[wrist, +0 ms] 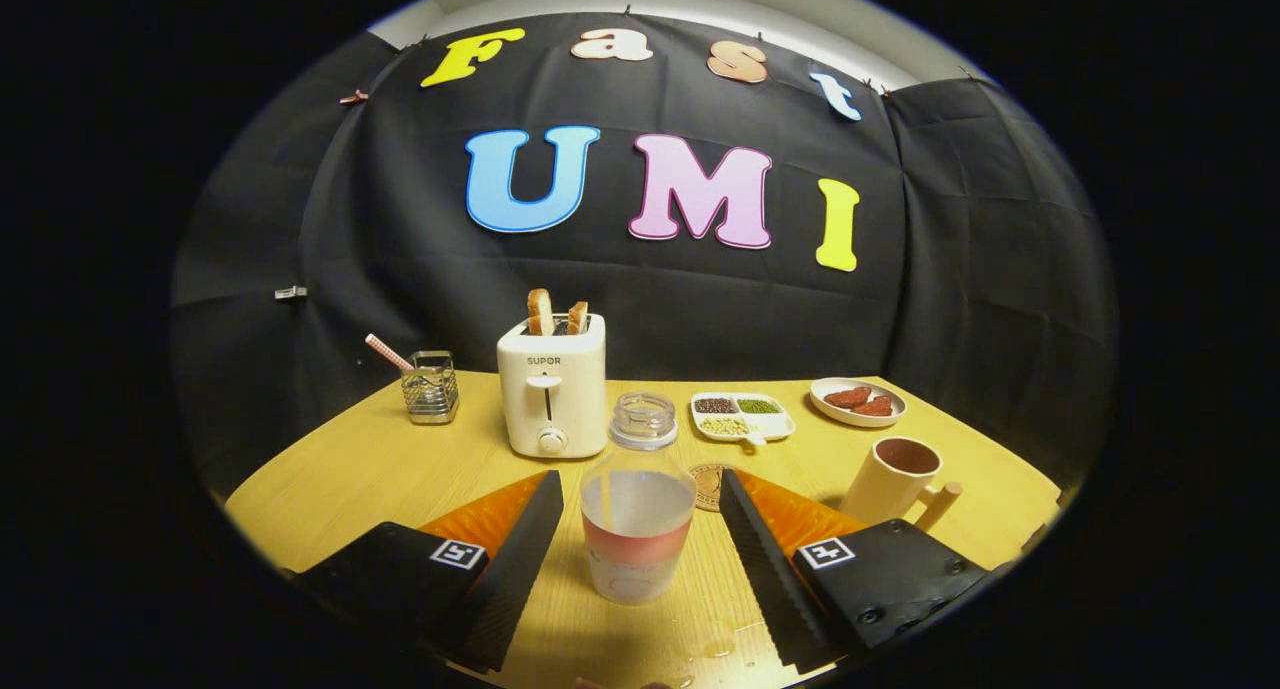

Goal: Take the bottle from table, then pour the juice into the cup, finally place the bottle on the coaster

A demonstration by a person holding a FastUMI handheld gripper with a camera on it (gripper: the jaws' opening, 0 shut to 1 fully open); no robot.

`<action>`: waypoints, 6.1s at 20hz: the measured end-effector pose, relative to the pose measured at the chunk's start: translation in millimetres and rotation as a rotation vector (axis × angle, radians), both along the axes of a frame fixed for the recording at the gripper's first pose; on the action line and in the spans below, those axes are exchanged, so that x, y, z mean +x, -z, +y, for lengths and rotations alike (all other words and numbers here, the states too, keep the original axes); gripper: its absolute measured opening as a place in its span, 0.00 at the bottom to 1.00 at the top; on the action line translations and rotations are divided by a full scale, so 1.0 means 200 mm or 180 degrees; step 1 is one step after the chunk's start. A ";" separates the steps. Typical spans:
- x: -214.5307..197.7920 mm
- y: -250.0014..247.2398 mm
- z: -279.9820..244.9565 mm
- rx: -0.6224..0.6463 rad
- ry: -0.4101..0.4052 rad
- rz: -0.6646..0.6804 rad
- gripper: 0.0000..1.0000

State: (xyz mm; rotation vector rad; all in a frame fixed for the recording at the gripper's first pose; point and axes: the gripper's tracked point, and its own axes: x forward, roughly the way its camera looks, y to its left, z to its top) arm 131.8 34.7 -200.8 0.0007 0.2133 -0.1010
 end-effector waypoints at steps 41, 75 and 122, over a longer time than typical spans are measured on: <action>0.13 -0.16 -0.14 0.1332 0.0233 0.0077 0.71; 0.31 0.08 -0.71 0.5177 0.1552 0.0815 0.71; 0.42 -0.12 -0.88 0.7326 0.2129 0.0858 0.71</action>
